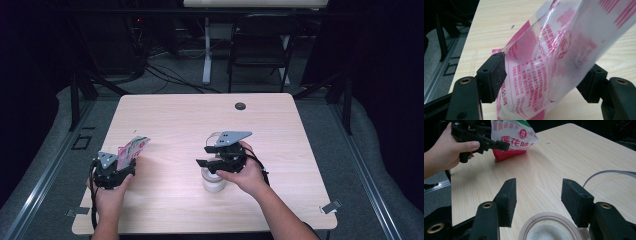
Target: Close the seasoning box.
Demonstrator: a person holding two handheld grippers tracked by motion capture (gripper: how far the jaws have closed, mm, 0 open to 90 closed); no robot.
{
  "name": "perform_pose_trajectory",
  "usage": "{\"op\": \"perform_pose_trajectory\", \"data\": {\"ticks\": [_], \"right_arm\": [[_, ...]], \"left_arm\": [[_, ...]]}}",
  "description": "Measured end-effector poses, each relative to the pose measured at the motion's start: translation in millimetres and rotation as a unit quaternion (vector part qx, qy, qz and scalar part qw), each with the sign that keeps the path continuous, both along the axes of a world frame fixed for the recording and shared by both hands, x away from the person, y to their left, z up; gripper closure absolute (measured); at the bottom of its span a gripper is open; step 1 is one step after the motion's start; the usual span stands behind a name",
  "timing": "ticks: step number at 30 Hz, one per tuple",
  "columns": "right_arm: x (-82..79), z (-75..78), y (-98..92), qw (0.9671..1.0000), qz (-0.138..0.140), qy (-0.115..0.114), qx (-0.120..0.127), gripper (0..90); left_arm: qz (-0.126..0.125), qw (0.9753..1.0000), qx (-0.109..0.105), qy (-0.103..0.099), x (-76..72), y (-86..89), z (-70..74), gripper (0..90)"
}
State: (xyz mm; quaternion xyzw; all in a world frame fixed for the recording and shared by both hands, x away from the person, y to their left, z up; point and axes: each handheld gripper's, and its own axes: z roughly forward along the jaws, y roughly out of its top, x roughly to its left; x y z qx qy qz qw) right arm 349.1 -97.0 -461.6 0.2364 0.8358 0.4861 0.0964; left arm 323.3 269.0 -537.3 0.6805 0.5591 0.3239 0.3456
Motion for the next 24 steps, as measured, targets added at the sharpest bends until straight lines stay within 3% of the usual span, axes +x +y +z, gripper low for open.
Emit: {"op": "perform_pose_trajectory", "data": {"ticks": [7, 15, 24], "right_arm": [[0.0, -0.5, 0.2, 1.0, -0.002, 0.0, 0.001, 46.1], [-0.4, 0.0, 0.0, 1.0, -0.001, -0.001, 0.001, 46.1], [-4.0, 4.1, -2.3, 0.9999, -0.002, -0.01, 0.008, 50.4]], "left_arm": [[-0.026, 0.9996, 0.009, -0.007, -2.9, -14.4, 3.4, 31.2], [-0.055, 0.9982, 0.025, 0.0, -2.3, -30.5, 1.9, 31.5], [-0.094, 0.9954, 0.018, 0.008, -2.5, -47.0, 3.0, 34.7]]}}
